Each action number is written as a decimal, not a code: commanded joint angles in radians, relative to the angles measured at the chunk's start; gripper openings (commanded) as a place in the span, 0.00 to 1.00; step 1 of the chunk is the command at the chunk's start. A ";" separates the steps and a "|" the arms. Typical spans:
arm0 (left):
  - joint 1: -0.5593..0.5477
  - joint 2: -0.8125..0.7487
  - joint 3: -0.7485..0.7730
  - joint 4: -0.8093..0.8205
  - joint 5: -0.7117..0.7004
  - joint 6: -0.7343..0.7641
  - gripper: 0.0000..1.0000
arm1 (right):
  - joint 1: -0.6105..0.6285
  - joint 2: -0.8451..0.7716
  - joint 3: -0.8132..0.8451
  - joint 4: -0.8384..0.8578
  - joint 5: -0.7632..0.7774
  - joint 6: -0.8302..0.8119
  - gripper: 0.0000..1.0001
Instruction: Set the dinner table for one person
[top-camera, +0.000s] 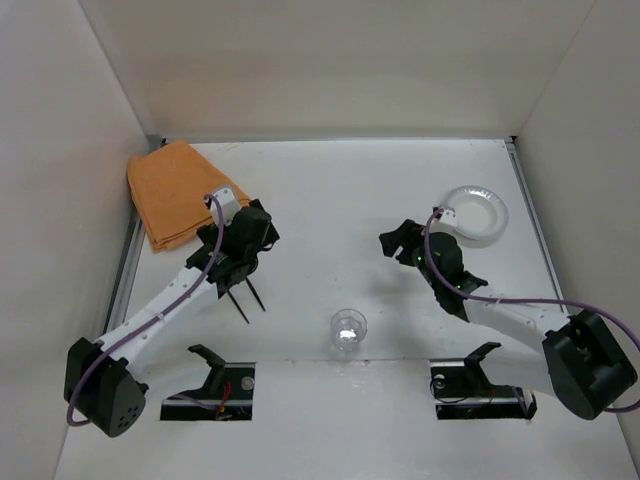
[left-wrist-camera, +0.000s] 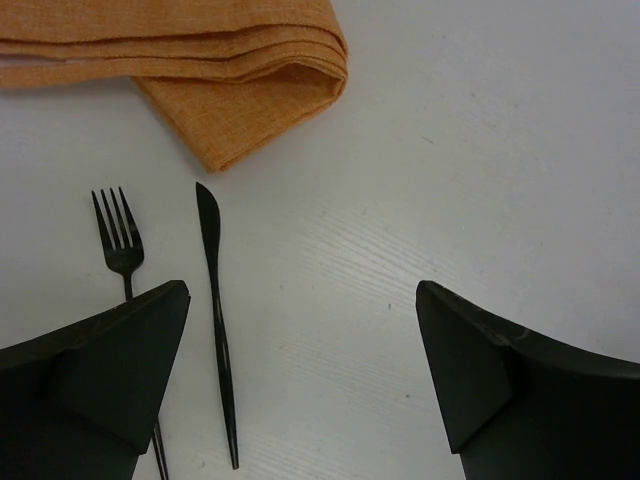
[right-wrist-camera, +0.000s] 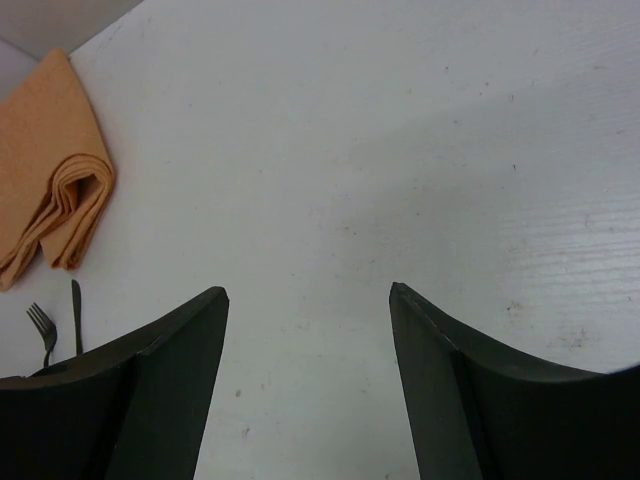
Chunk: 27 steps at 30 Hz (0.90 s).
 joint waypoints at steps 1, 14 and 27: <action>-0.015 -0.055 -0.013 0.038 0.009 0.012 1.00 | 0.009 -0.027 0.034 0.040 0.017 -0.006 0.72; 0.090 -0.036 -0.044 0.084 0.009 0.015 1.00 | 0.038 -0.003 0.067 0.009 0.000 -0.023 0.25; 0.338 0.146 -0.038 0.319 0.052 -0.002 0.29 | 0.064 0.005 0.075 0.009 0.021 -0.043 0.40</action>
